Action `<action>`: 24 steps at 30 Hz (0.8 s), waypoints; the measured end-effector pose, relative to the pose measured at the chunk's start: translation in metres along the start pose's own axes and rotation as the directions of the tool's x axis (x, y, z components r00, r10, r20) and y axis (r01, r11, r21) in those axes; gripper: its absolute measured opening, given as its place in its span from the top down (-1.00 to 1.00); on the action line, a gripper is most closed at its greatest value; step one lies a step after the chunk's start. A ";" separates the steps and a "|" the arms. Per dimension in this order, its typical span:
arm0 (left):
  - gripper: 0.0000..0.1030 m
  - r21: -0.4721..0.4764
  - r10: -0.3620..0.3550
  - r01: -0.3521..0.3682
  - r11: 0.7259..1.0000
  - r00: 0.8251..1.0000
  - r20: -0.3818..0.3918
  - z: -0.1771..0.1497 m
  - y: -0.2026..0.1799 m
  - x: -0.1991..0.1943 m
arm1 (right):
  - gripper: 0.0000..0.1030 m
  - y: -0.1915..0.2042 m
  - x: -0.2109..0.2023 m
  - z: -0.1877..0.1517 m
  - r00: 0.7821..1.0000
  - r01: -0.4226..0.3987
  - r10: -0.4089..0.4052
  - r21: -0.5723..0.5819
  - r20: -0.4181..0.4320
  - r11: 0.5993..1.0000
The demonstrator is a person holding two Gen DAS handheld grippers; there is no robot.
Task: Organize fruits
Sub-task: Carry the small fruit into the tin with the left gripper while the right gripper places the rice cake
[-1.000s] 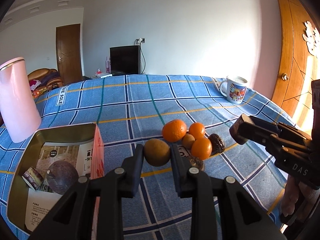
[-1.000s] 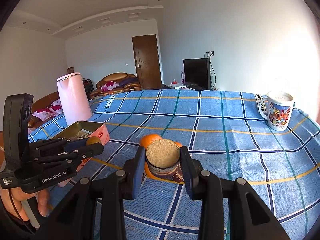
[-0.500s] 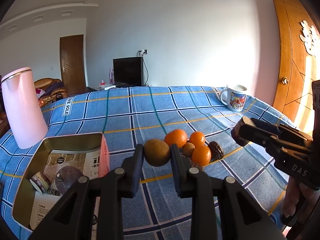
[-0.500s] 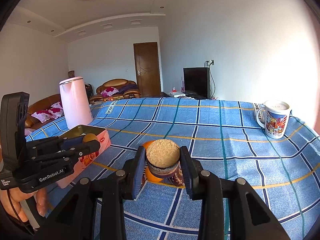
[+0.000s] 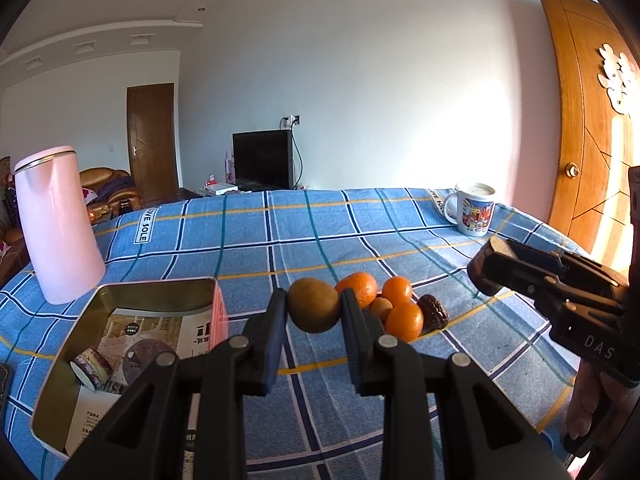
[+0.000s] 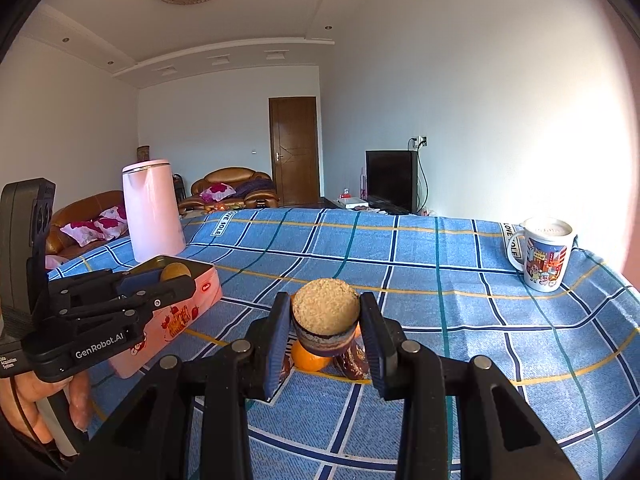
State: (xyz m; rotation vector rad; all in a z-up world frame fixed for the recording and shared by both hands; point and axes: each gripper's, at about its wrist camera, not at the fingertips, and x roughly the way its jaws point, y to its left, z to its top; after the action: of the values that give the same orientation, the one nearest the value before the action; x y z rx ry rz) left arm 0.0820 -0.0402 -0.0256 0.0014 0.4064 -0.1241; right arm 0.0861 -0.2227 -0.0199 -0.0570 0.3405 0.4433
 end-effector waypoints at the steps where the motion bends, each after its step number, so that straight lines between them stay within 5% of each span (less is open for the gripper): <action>1: 0.45 -0.001 0.001 -0.001 1.000 1.000 0.006 0.000 0.000 -0.001 | 0.29 0.001 -0.001 0.000 1.000 0.002 -0.002 -0.003 0.004 1.000; 15: 0.45 -0.036 -0.005 0.006 0.999 1.000 0.025 -0.004 0.012 -0.015 | 0.29 0.015 0.001 0.001 1.000 -0.009 0.009 -0.025 0.011 1.000; 24: 0.45 -0.106 0.081 -0.080 0.991 0.997 0.009 -0.013 0.061 -0.035 | 0.29 0.075 0.022 0.018 0.988 -0.157 0.156 -0.081 -0.018 0.984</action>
State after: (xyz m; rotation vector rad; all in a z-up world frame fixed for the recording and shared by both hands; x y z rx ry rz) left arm 0.0523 0.0247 -0.0249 -0.0869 0.3984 -0.0228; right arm 0.0781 -0.1439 -0.0087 -0.1139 0.3397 0.6126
